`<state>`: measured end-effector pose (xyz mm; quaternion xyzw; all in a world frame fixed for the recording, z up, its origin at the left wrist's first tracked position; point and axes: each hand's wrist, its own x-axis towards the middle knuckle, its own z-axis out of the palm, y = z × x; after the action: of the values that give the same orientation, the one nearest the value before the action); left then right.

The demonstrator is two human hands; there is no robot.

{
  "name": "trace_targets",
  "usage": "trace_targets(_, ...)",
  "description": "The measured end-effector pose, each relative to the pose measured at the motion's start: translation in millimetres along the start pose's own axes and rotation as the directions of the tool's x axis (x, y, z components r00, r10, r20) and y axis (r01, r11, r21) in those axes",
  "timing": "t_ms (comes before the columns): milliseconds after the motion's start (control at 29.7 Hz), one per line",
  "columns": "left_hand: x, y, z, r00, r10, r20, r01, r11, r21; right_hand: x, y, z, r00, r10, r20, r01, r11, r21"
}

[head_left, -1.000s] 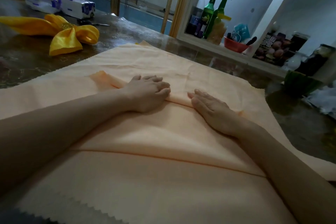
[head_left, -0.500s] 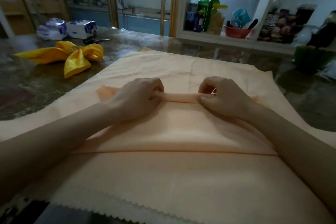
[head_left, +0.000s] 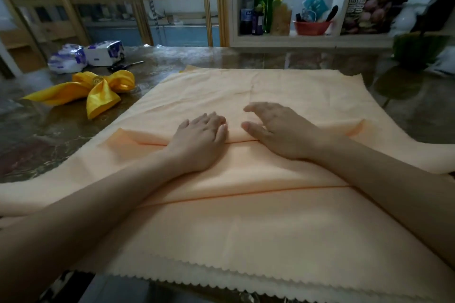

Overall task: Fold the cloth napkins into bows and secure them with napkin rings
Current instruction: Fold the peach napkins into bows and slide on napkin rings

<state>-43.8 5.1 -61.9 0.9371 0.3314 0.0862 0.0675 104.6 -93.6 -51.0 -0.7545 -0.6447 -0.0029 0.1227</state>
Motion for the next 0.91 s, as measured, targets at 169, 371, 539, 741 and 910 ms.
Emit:
trace_targets(169, 5.1, -1.7, 3.3, 0.994, -0.067, 0.092, 0.065, 0.998, 0.025, 9.7, 11.6, 5.5, 0.965, 0.105, 0.240, -0.098, 0.994, -0.042)
trace_targets(371, -5.3, -4.9, -10.8, 0.997, 0.083, 0.011, -0.080, 0.986, -0.145, 4.0, 22.5, -7.0, 0.992, 0.087, 0.091, -0.095, 0.992, 0.082)
trace_targets(539, -15.6, -12.0, -29.9, 0.990, 0.138, 0.009, -0.136, 0.983, -0.122, -6.3, 21.2, -42.1, 0.978, 0.013, 0.207, -0.063, 0.969, 0.237)
trace_targets(741, -15.5, -2.1, -24.3, 0.975, 0.136, -0.173, -0.150, 0.986, -0.071, -6.5, 17.5, -32.3, 0.997, -0.026, 0.075, 0.012, 0.985, 0.170)
trace_targets(910, -24.1, 6.6, -18.5, 0.946, 0.146, -0.291, -0.122, 0.988, 0.100, -7.6, 13.2, -26.8, 0.997, -0.072, -0.024, 0.073, 0.995, 0.061)
